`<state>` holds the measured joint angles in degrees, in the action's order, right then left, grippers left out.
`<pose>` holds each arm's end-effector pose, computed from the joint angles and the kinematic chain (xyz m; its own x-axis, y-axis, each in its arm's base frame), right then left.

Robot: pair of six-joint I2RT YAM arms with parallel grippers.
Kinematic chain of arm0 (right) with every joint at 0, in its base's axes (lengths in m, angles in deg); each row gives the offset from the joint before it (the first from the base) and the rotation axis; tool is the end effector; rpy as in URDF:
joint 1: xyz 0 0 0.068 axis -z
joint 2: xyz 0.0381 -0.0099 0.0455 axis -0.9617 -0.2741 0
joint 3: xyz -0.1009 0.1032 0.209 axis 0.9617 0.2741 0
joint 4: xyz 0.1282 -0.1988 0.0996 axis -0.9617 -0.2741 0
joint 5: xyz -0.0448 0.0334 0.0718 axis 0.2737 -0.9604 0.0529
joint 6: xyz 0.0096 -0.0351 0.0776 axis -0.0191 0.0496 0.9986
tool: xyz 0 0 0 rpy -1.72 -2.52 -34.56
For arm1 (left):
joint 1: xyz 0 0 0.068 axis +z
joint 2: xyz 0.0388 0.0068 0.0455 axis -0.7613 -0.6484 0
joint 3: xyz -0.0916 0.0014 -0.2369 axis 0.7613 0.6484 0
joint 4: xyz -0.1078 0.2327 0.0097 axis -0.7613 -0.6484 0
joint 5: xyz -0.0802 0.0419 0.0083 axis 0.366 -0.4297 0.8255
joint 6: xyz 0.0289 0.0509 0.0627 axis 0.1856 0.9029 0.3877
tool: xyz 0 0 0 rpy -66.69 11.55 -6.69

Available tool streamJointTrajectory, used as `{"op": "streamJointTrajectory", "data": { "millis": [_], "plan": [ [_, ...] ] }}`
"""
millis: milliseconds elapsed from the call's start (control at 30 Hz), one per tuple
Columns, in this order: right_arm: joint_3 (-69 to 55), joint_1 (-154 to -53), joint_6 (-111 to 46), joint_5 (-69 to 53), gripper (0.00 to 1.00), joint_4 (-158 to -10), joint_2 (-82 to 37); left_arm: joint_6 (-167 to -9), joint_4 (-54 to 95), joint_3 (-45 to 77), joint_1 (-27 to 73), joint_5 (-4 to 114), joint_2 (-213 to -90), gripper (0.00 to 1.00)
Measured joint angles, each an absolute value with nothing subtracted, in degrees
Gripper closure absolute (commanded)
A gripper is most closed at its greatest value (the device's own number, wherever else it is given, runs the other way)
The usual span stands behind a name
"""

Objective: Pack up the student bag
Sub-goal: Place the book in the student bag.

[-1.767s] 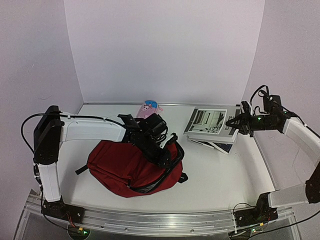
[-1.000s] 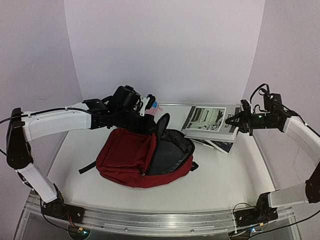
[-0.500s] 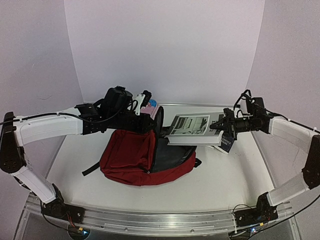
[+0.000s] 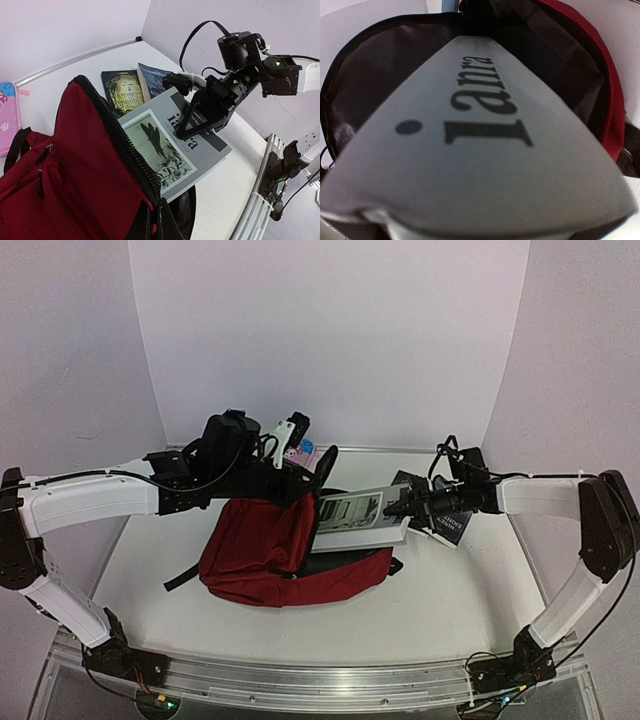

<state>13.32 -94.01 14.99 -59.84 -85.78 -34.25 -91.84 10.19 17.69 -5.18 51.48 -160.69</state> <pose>0.3018 0.1787 0.1852 -0.9969 0.0773 0.0110 0.0357 0.3260 0.9447 0.2163 -0.3171 0.2971 -0.4458 0.1632 -0.8801 0.7669 0.5767 -0.2815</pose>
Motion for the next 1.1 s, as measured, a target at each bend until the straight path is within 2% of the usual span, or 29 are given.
{"op": "streamJointTrajectory", "data": {
  "millis": [667, 967, 1100],
  "plan": [
    [7.7, -108.2, 37.6, -55.0, 1.0, -49.4, -55.0, -87.1, 14.5, 17.7, -5.2, 52.4, -160.7, 1.0],
    [1.1, -113.3, 39.1, -51.6, 0.87, -44.4, -64.4, -91.8, 17.6, 21.2, -3.9, 52.8, -158.9, 1.0],
    [-0.5, -114.3, 39.0, -50.2, 0.7, -43.0, -66.3, -95.3, 20.0, 23.5, -2.5, 53.4, -158.4, 1.0]
  ]
}}
